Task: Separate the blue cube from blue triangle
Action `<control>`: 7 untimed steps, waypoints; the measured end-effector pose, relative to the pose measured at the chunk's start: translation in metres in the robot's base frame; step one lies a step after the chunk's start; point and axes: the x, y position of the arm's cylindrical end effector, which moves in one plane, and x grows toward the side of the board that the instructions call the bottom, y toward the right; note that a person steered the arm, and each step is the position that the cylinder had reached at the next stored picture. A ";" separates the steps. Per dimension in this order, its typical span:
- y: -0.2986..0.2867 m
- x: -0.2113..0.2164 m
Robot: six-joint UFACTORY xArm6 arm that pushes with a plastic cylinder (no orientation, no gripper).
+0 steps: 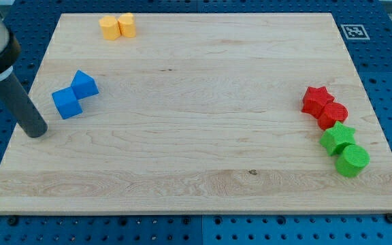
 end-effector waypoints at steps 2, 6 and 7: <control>0.000 -0.004; 0.015 -0.036; 0.015 -0.036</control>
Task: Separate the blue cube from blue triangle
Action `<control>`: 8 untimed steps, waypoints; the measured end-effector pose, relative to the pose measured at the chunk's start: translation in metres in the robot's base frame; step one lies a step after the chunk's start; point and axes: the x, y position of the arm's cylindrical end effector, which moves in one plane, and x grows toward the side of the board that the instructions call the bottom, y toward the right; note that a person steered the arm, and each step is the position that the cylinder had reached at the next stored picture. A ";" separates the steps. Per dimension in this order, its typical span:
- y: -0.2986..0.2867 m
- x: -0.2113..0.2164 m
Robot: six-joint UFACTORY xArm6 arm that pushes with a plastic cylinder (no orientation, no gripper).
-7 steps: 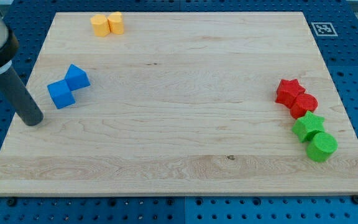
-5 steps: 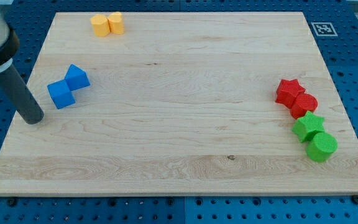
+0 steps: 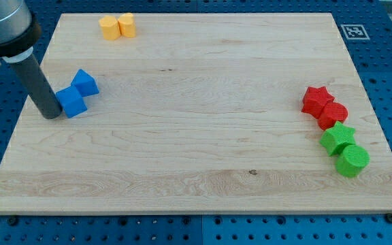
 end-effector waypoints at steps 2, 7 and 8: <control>0.036 0.000; 0.054 -0.023; 0.073 -0.034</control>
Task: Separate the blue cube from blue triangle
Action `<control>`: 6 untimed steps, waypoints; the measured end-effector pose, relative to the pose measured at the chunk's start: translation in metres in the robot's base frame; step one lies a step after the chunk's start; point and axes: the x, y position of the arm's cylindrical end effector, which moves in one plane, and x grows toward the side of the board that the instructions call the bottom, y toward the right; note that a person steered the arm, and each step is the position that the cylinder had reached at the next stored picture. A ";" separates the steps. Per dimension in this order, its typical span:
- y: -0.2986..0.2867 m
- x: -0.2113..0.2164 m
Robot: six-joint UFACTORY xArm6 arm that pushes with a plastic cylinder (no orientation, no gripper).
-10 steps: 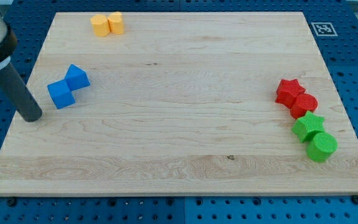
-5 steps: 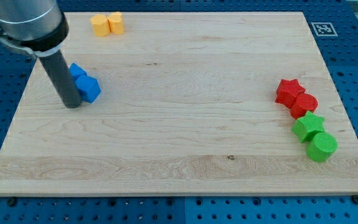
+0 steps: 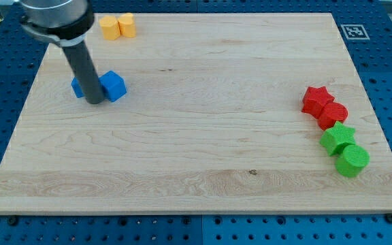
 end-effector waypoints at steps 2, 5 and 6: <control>0.018 -0.004; 0.050 -0.032; 0.064 -0.035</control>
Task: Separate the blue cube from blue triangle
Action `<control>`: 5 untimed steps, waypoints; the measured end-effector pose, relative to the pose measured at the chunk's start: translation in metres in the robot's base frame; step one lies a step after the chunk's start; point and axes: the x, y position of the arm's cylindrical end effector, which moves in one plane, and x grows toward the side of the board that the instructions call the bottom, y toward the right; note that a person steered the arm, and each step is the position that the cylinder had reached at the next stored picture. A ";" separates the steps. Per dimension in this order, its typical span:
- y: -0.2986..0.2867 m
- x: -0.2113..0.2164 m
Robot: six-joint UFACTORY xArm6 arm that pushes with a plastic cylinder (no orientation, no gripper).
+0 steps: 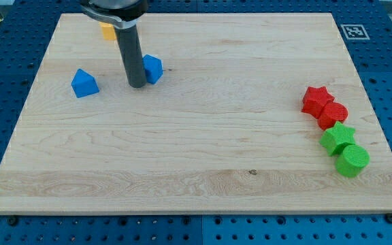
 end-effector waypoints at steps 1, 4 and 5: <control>0.024 -0.003; -0.011 -0.014; -0.034 -0.018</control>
